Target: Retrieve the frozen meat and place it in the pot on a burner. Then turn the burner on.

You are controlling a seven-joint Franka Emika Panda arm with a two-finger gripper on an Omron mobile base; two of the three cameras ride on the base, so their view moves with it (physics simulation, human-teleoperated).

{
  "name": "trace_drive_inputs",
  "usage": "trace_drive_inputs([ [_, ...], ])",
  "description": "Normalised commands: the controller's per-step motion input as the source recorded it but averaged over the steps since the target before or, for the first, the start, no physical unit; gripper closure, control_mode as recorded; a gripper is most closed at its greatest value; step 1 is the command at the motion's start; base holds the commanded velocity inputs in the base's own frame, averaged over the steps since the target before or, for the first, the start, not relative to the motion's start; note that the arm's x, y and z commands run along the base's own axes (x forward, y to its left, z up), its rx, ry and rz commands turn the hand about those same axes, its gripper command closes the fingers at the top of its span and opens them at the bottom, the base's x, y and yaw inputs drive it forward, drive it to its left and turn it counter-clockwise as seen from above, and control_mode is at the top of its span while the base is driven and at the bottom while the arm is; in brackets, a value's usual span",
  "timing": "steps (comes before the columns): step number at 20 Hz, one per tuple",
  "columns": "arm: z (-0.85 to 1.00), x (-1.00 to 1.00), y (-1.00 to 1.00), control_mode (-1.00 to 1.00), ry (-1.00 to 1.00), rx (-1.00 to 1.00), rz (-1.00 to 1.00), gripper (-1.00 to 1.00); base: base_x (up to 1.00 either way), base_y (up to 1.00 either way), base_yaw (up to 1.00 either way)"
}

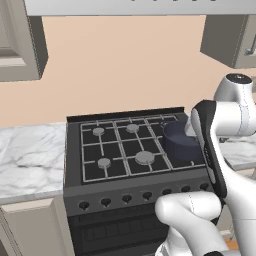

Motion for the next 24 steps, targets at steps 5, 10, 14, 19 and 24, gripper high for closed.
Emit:
trace_drive_inputs([
  [5,0.00,0.00,0.00,-1.00,0.00,0.00,0.00,-1.00,0.00,0.00,0.00],
  [10,0.00,0.00,0.00,-1.00,0.00,0.00,0.00,-1.00,0.00,0.00,0.00],
  [14,0.00,0.00,0.00,-1.00,0.00,0.00,-0.20,-1.00,0.00,0.00,0.00],
  [19,0.00,0.00,0.00,-1.00,0.00,0.00,-0.43,-1.00,0.00,0.00,0.00],
  [24,0.00,0.00,-0.03,-1.00,0.00,0.00,-0.29,-1.00,0.00,0.00,0.00],
])
